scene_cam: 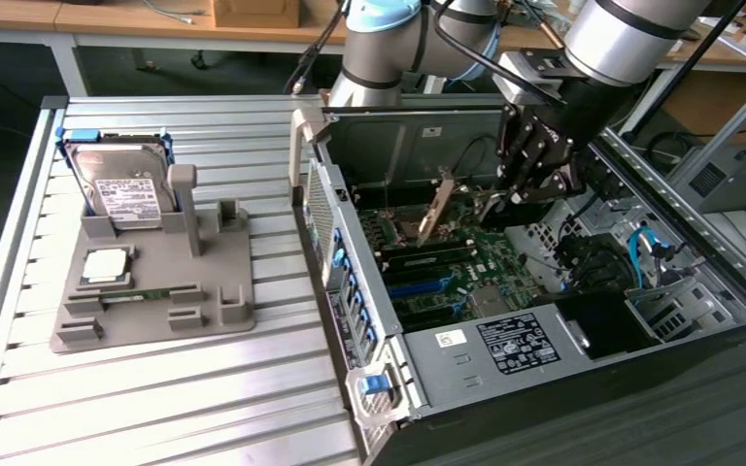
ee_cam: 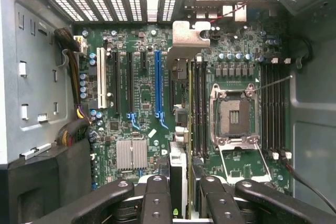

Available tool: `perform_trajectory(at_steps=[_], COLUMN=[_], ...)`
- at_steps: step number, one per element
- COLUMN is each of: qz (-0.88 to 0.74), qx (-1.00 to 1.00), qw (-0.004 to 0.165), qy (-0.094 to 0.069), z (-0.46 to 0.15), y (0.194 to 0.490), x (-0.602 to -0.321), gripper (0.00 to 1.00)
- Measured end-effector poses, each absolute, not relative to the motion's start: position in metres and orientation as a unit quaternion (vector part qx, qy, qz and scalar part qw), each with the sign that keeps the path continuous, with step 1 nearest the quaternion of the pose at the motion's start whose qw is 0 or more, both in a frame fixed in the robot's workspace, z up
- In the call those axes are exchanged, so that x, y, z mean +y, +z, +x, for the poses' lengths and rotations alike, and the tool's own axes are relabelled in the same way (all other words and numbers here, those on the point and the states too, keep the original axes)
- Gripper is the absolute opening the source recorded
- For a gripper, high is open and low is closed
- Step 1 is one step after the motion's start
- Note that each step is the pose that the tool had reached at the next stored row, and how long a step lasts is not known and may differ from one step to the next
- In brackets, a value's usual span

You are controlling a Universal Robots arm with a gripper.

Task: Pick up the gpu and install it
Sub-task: 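Insert the gpu into the slot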

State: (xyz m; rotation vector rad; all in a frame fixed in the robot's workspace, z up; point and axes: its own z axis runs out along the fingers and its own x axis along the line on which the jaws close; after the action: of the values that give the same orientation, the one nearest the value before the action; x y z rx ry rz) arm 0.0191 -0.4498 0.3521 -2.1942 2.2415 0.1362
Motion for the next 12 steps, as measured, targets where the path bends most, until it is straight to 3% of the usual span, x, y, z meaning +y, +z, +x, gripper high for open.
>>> perform_trajectory(at_steps=[12], qz=[-0.699], qx=[0.714], qw=[0.001], qy=[0.043], z=[0.0126], y=[0.3501], x=[-0.4499], gripper=[0.27])
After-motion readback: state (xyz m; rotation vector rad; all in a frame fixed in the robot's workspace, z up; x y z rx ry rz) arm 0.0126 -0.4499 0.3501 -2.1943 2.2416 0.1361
